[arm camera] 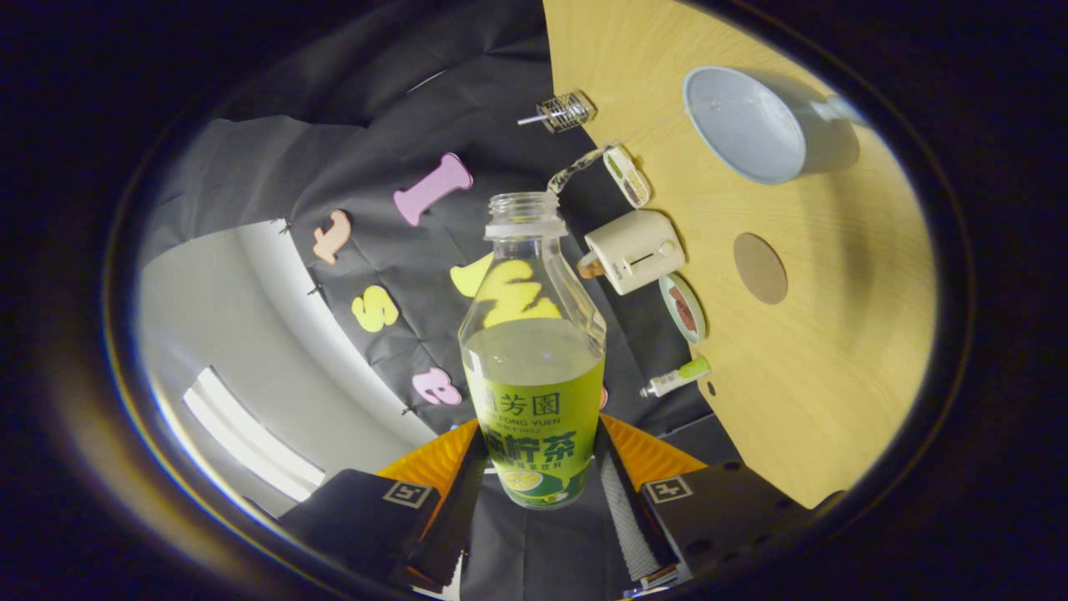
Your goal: Take the bottle from table, then pour the juice into the cup, finally place the bottle on the coaster
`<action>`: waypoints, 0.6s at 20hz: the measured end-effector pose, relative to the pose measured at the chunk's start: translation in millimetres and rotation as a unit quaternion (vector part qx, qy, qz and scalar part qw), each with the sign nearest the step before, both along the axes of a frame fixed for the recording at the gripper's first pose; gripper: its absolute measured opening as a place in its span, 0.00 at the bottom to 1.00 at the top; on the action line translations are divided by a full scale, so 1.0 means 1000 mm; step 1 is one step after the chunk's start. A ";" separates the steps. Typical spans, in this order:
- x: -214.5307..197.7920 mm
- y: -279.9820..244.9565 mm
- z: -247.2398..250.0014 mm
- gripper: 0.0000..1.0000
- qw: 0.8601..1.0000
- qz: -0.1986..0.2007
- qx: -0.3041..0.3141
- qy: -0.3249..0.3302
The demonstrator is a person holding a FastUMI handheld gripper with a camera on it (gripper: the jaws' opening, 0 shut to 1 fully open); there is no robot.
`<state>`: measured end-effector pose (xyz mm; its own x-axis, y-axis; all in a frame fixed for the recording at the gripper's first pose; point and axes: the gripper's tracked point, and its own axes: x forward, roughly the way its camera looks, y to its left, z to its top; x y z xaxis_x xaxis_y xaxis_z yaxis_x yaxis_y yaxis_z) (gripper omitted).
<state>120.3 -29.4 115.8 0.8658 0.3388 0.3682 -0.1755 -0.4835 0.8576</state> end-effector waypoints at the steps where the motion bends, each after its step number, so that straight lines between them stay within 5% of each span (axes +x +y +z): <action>1: 0.000 -0.001 0.001 0.77 1.000 0.000 0.002 -0.001; 12: 0.002 -0.007 0.012 0.77 1.000 -0.003 0.016 -0.006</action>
<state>122.1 -36.0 127.5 0.8634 0.3211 0.3891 -0.1890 -0.5094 0.8395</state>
